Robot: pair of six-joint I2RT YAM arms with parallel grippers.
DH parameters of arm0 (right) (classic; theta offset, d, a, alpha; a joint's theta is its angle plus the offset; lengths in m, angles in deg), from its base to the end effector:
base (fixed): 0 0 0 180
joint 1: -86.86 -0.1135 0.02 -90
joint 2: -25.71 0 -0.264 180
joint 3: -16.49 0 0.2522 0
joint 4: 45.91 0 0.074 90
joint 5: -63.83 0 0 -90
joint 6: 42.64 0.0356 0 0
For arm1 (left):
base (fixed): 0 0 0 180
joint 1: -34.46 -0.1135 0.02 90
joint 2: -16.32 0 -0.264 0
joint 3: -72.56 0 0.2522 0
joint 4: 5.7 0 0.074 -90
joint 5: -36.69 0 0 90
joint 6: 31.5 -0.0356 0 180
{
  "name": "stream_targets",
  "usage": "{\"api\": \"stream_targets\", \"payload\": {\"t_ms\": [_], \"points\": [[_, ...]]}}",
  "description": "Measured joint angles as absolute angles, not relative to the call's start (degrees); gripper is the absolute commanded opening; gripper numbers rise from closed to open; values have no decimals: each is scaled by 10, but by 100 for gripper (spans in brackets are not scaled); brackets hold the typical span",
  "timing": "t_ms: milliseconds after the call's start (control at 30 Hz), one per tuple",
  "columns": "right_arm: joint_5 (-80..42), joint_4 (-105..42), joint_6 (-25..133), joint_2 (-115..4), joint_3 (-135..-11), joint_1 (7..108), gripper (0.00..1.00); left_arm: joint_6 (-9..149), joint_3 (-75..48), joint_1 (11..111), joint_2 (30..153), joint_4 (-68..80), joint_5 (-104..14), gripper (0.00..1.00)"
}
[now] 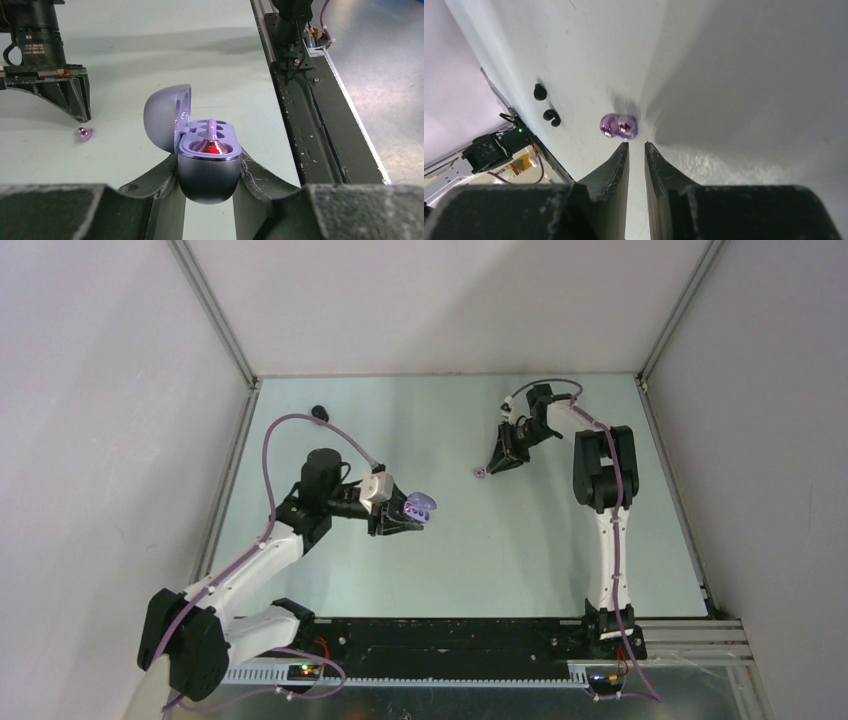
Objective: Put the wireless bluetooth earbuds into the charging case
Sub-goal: Adjust the earbud at the center of the board.
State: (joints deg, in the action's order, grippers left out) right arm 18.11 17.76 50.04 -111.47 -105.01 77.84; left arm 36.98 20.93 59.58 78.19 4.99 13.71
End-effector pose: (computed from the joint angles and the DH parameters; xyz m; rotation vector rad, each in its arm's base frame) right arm 0.4651 0.0990 0.1270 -0.2621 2.8031 1.1654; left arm 0.1905 -0.1255 0.2701 1.3779 1.2486 -1.1564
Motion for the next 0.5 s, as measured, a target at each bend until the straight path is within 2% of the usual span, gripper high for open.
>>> {"api": "stream_targets", "payload": {"t_ms": [500], "points": [[179, 137, 519, -1016, -956, 751, 25, 365, 209, 596, 782, 57, 133, 0]]}}
